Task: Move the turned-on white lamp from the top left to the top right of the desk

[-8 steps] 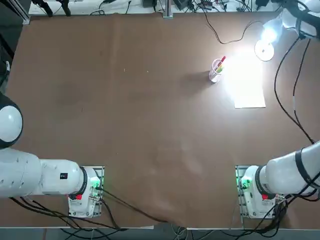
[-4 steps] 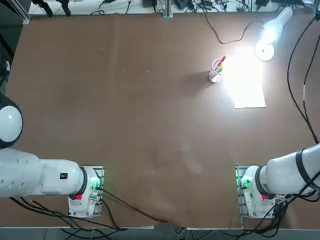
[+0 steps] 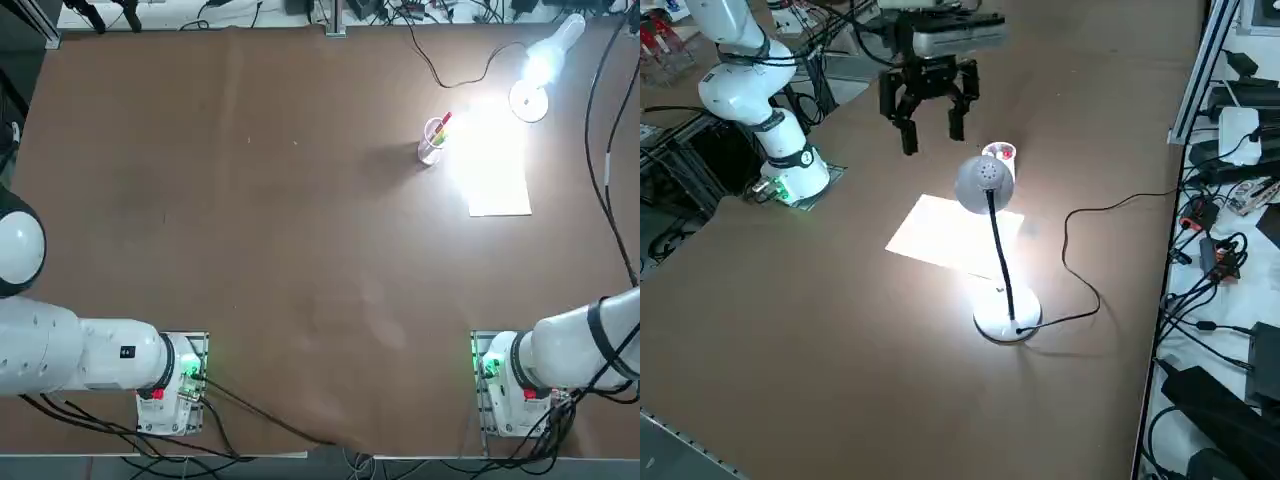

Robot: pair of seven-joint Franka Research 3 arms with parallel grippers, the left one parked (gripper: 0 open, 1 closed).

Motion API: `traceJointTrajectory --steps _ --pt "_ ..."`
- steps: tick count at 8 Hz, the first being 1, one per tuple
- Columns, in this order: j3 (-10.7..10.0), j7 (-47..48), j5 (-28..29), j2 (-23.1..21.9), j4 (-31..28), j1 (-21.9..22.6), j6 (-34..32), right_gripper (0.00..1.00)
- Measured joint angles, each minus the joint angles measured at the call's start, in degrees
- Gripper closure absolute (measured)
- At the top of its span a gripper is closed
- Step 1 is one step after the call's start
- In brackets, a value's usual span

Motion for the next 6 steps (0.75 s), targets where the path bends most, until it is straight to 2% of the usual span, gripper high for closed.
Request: traceJointTrajectory --steps 3,4,5,6 --pt "1.0 -14.0 13.8 -0.5 7.3 1.4 -21.9 0.0" --pt "1.0 -18.9 16.8 -0.7 7.9 1.5 -24.9 0.0" --pt "1.1 -23.0 17.7 -0.7 7.9 1.7 -25.0 0.0" --pt "1.3 -25.8 17.8 -1.1 6.8 2.1 -20.9 0.0"
